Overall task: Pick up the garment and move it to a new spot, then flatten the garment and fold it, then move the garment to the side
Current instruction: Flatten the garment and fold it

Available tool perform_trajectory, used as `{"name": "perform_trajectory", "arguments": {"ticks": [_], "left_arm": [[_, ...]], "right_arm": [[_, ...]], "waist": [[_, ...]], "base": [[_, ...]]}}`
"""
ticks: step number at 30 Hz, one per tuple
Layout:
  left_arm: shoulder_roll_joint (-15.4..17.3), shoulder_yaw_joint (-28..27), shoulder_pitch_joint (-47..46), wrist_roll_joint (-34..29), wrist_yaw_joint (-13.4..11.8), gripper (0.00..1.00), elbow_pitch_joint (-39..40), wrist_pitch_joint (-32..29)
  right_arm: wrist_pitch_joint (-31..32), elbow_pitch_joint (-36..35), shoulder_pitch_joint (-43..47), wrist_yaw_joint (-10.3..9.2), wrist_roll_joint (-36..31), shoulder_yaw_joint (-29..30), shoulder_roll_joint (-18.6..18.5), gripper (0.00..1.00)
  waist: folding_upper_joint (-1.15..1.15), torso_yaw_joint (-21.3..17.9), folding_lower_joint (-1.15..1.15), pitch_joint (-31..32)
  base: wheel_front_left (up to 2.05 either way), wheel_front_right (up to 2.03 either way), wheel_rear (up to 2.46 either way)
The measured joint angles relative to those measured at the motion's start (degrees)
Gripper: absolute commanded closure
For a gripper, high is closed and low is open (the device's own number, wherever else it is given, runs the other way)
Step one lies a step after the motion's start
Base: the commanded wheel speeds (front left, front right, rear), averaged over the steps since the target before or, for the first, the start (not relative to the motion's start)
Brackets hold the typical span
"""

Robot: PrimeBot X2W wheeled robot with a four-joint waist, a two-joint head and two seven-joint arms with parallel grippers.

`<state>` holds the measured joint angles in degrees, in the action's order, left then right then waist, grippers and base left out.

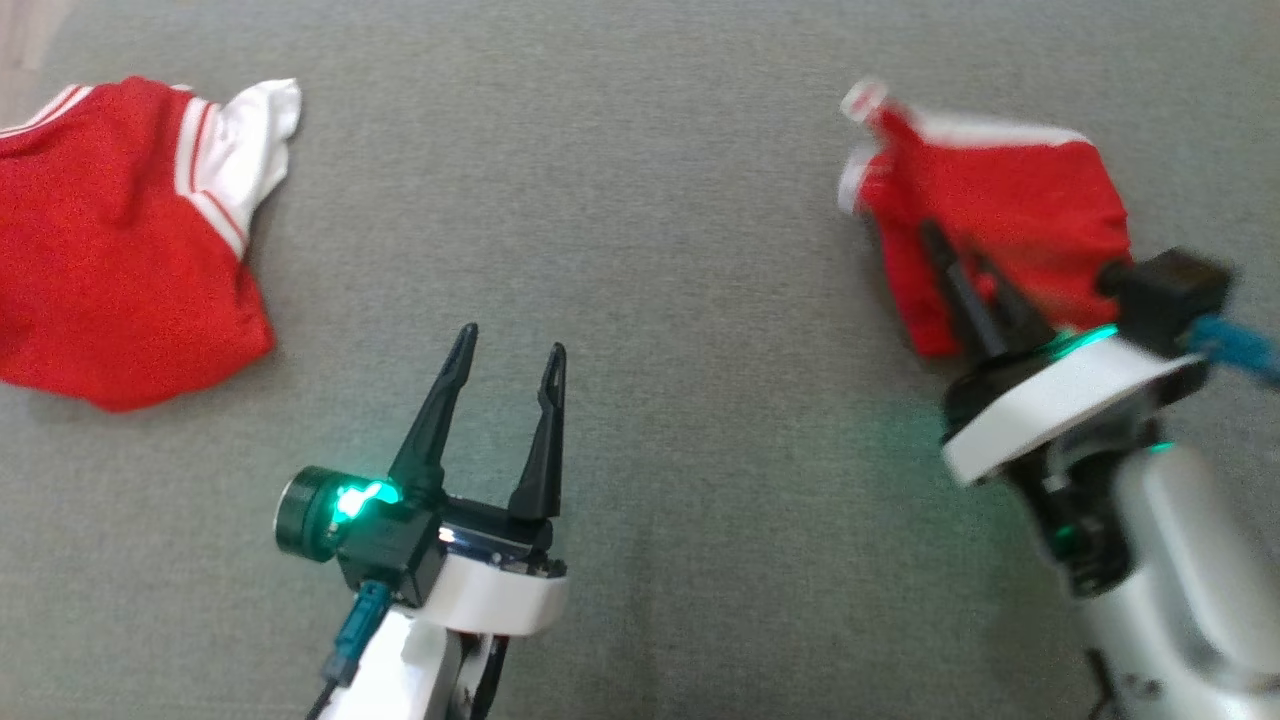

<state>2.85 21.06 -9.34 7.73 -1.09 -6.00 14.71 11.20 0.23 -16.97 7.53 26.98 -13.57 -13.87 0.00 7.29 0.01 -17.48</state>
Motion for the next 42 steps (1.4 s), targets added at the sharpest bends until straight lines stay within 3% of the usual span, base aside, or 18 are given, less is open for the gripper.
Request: {"name": "perform_trajectory", "arguments": {"ticks": [1, 2, 6, 11, 15, 18, 28, 42], "left_arm": [[0.0, 0.2, -0.1, 0.0, 0.0, 0.00, 0.0, 0.0], [0.0, 0.5, 0.0, 0.0, -0.1, 0.00, 0.0, 0.0], [0.0, 0.5, 0.0, 0.0, -1.6, 0.00, -0.1, 0.0], [0.0, -1.9, 1.5, 0.0, -2.5, 0.00, -0.3, 0.0], [0.0, -3.5, 4.7, 0.0, -3.1, 0.00, -0.2, 0.0], [0.0, -4.9, 7.1, 0.0, -4.0, 0.00, 0.8, 0.0], [0.1, -7.4, 15.4, -0.2, -4.4, 0.00, 0.5, 0.0], [0.1, -9.6, 16.9, -0.2, -3.9, 0.00, -2.0, 0.0]], "right_arm": [[-1.2, 1.9, 0.0, 0.00, 0.0, -0.7, 1.4, 0.09], [-2.5, 3.6, 0.1, 0.00, -0.5, -1.2, 2.4, 0.00], [-9.0, 6.9, 1.0, 0.00, -1.2, -1.5, 4.5, 0.00], [-20.2, 8.7, 5.1, 0.00, -1.3, 3.2, 4.2, 0.00], [-24.3, 9.9, 8.2, 0.00, -2.4, 4.7, 3.1, 0.00], [-25.4, 11.4, 10.7, 0.00, -4.5, 5.5, 1.8, 0.00], [-25.6, 10.4, 21.1, 0.00, -10.3, 8.1, 3.2, 0.00], [-25.6, 10.8, 22.5, 0.00, -14.0, 7.9, 4.6, 0.00]], "waist": [[0.00, 0.3, 0.00, 0.0], [0.00, 0.7, 0.00, 0.1], [0.00, 1.3, -0.01, 1.4], [0.00, 0.7, -0.01, 4.5], [0.00, -0.2, -0.01, 7.3], [0.00, -0.9, -0.01, 9.7], [0.00, -2.4, -0.02, 17.3], [0.00, -2.7, -0.01, 20.0]], "base": [[0.00, 0.00, 0.00], [0.00, 0.00, 0.00], [0.00, 0.00, 0.00], [0.00, 0.00, 0.00], [0.00, 0.00, 0.00], [0.00, 0.00, 0.00], [0.00, 0.00, 0.00], [0.00, 0.00, 0.00]]}}
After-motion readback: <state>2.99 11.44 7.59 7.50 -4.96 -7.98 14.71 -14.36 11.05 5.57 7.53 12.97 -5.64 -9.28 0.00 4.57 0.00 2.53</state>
